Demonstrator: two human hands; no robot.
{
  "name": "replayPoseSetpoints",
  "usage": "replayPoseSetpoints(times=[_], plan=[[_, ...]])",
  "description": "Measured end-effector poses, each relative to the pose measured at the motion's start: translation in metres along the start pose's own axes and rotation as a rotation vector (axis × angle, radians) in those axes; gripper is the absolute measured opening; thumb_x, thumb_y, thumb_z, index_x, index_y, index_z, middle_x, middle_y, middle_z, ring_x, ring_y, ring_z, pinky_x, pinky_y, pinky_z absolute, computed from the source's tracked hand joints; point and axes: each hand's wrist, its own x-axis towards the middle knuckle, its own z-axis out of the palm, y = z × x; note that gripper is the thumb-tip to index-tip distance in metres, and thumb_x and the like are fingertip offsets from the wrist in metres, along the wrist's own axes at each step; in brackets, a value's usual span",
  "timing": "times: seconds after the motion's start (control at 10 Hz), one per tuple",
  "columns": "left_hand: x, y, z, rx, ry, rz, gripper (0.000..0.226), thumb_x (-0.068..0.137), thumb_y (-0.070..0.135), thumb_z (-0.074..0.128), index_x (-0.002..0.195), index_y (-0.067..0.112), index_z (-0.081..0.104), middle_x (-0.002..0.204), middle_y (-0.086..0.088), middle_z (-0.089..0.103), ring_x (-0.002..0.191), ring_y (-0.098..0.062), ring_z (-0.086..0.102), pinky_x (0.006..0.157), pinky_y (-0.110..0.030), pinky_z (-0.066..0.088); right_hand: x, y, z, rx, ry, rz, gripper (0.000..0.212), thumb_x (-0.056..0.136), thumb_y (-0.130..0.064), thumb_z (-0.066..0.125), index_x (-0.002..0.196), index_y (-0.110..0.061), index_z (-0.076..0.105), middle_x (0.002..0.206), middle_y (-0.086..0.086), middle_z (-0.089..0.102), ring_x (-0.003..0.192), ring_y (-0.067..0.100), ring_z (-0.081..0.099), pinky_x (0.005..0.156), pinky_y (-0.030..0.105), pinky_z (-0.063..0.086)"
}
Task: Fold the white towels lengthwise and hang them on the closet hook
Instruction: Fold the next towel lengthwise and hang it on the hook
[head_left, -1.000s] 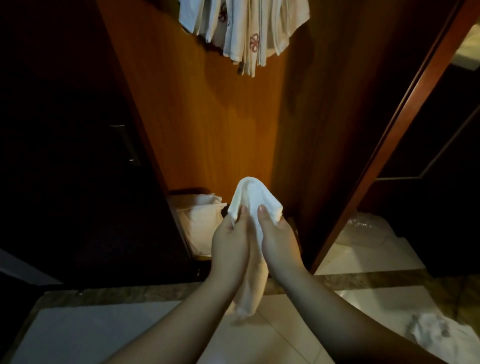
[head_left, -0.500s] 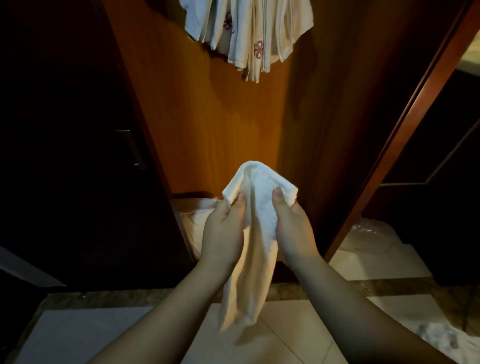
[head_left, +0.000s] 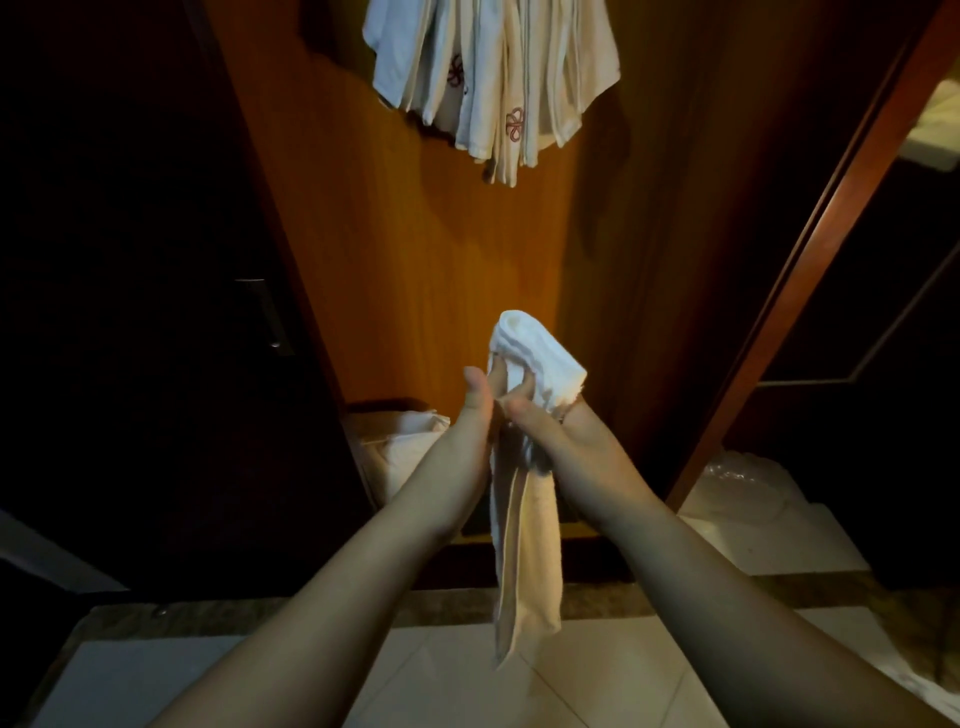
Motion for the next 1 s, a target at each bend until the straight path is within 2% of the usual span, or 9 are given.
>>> replayPoseSetpoints(times=[0.1,0.2,0.3,0.4,0.5,0.7,0.8,0.9,1.0], plan=[[0.002,0.008,0.001,-0.022,0.007,0.003,0.103,0.053,0.105,0.032,0.117,0.033,0.072,0.107,0.039,0.065,0.103,0.022,0.055,0.074,0.002,0.041,0.001,-0.007,-0.006,-0.209,0.149,-0.005,0.036,0.098,-0.057,0.049,0.126,-0.037,0.06,0.113,-0.024,0.07,0.105,-0.01,0.063,0.094,0.036,0.052],[0.01,0.012,-0.012,0.03,0.074,0.175,0.069,0.083,0.086,0.025,0.108,0.044,0.074,0.129,0.03,0.061,0.122,0.014,0.05,0.104,-0.019,0.038,0.023,-0.009,-0.035,-0.212,0.157,-0.072,0.028,0.097,-0.055,0.051,0.101,-0.035,0.071,0.095,-0.02,0.075,0.088,-0.003,0.07,0.078,0.026,0.049],[0.026,0.023,-0.028,0.078,0.327,0.241,0.076,0.069,0.082,0.058,0.131,0.038,0.052,0.139,0.017,0.05,0.131,-0.002,0.045,0.11,-0.038,0.039,0.044,-0.037,-0.045,-0.257,0.078,-0.102,0.031,0.088,-0.056,0.057,0.089,-0.034,0.078,0.093,-0.006,0.078,0.09,0.012,0.074,0.086,0.041,0.053],[0.042,0.033,-0.046,0.052,0.104,0.111,0.082,0.062,0.059,0.077,0.133,0.027,0.05,0.137,0.005,0.056,0.133,-0.016,0.049,0.108,-0.033,0.038,0.058,-0.053,-0.05,-0.267,-0.041,-0.14,0.045,0.081,-0.065,0.057,0.099,-0.029,0.077,0.106,0.007,0.076,0.101,0.027,0.072,0.102,0.057,0.048],[0.044,0.042,-0.055,0.024,-0.093,0.075,0.06,0.067,0.039,0.08,0.122,0.018,0.068,0.123,-0.003,0.071,0.118,-0.021,0.065,0.095,-0.035,0.051,0.064,-0.058,-0.052,-0.314,-0.176,-0.095,0.056,0.079,-0.064,0.056,0.106,-0.019,0.074,0.112,0.011,0.074,0.107,0.031,0.07,0.105,0.059,0.045],[0.04,0.053,-0.042,-0.233,-0.174,0.072,0.032,0.072,0.021,0.076,0.104,0.022,0.079,0.11,-0.005,0.075,0.101,-0.022,0.072,0.077,-0.03,0.058,0.076,-0.082,-0.052,-0.164,-0.293,-0.107,0.032,0.09,-0.049,0.049,0.093,-0.041,0.08,0.101,-0.007,0.077,0.098,0.009,0.072,0.089,0.024,0.055],[0.042,0.061,-0.033,-0.263,-0.186,0.044,0.023,0.082,0.02,0.072,0.104,0.021,0.079,0.112,-0.01,0.074,0.103,-0.027,0.071,0.08,-0.036,0.058,0.085,-0.088,-0.055,-0.038,-0.297,-0.101,0.035,0.085,-0.06,0.06,0.104,-0.037,0.078,0.112,-0.002,0.076,0.108,0.015,0.07,0.085,0.025,0.057],[0.042,0.077,-0.027,-0.255,-0.194,0.014,0.025,0.087,0.027,0.066,0.107,0.016,0.077,0.112,-0.013,0.073,0.104,-0.031,0.07,0.082,-0.04,0.058,0.097,-0.053,-0.073,0.241,-0.239,0.023,0.065,0.086,-0.079,0.049,0.127,-0.032,0.069,0.131,0.008,0.067,0.123,0.029,0.063,0.094,0.041,0.056],[0.047,0.094,-0.022,-0.253,-0.098,-0.042,0.027,0.093,0.025,0.065,0.115,0.009,0.068,0.106,-0.014,0.073,0.097,-0.031,0.072,0.077,-0.041,0.061,0.094,0.017,-0.072,0.295,-0.2,0.278,0.058,0.092,-0.063,0.057,0.129,-0.02,0.068,0.136,0.017,0.062,0.124,0.035,0.061,0.107,0.055,0.045]])
